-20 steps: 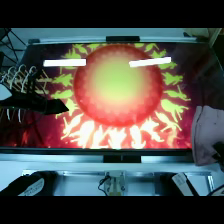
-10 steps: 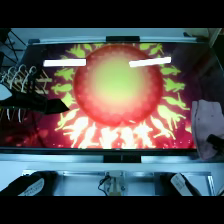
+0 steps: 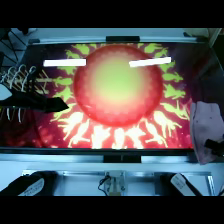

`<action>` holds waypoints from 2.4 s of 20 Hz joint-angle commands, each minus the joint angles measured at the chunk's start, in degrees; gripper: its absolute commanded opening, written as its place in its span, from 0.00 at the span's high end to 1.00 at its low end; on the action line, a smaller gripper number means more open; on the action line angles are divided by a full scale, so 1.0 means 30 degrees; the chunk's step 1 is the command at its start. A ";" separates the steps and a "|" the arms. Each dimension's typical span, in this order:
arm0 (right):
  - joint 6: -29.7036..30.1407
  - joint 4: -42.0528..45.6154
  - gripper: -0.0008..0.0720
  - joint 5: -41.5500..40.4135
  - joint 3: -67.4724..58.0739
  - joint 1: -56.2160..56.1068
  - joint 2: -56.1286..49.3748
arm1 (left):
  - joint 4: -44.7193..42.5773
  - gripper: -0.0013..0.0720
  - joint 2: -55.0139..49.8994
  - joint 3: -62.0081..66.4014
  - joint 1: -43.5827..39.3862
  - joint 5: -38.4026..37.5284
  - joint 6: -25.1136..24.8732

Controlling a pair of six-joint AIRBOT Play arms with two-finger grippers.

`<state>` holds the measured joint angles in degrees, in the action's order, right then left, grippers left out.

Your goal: Fold the shirts.

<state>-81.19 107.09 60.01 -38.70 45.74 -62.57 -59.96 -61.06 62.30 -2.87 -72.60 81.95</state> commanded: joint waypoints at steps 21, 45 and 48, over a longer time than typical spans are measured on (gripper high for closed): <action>-0.2266 -0.5435 0.17 0.7096 -1.1300 -0.6921 -0.0146 | -1.0207 0.50 -0.4736 0.5406 -0.2470 -0.3767 0.2594; -0.3213 -0.9333 0.04 0.6331 -0.9464 -1.3988 -0.2244 | -0.9697 0.02 -0.5056 0.3439 -0.4685 0.0852 0.3636; -0.3213 -0.9333 0.04 0.6324 -0.9464 -1.3988 -0.2244 | -0.9697 0.02 -0.5056 0.3439 -0.4685 0.0852 0.3643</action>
